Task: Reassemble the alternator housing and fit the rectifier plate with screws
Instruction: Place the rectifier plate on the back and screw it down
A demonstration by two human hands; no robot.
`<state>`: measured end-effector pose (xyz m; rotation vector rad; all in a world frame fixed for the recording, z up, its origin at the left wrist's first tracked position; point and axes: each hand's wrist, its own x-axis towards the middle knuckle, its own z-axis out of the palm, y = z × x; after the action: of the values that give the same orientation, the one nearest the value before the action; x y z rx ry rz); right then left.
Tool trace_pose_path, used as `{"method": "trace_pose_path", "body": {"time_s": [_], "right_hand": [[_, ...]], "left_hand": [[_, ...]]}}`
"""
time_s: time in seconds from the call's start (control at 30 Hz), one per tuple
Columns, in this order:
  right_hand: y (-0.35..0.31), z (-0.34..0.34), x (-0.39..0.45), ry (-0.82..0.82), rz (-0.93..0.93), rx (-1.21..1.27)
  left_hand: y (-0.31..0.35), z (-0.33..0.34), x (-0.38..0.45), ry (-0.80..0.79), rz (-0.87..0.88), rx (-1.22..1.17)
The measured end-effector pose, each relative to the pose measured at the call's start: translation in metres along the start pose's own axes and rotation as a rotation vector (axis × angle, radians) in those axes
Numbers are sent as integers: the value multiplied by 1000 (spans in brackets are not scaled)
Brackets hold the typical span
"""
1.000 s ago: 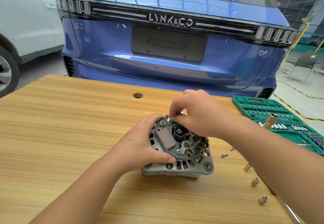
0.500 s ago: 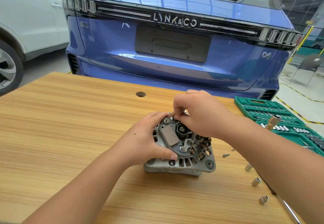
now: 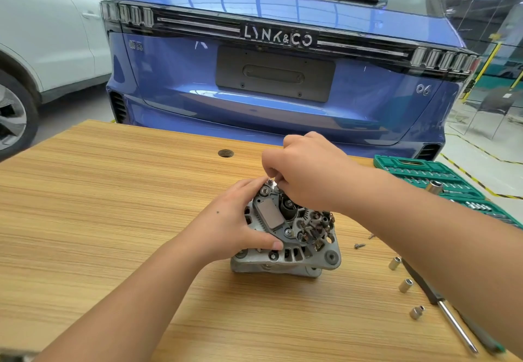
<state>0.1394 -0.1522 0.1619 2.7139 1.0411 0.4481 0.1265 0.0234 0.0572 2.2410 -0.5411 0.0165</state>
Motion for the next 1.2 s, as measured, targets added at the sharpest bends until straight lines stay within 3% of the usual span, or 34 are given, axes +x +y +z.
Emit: {"method": "trace_pose_path", "body": {"time_s": [0.37,0.63,0.87,1.03,1.2], "right_hand": [[-1,7,-1,15,-33,-9],[7,5,-2,-44,175,294],[-8,14,0,9,53,84],[5,9,-7,-12,173,300],[5,14,-9,-11,164,327]], "left_hand": [[3,-6,3,-54,-8,5],[0,-4,2,-24,-9,12],[0,0,0,21,8,-57],[-2,2,-1,45,-19,-72],[3,0,-2,35,-4,-63]]}}
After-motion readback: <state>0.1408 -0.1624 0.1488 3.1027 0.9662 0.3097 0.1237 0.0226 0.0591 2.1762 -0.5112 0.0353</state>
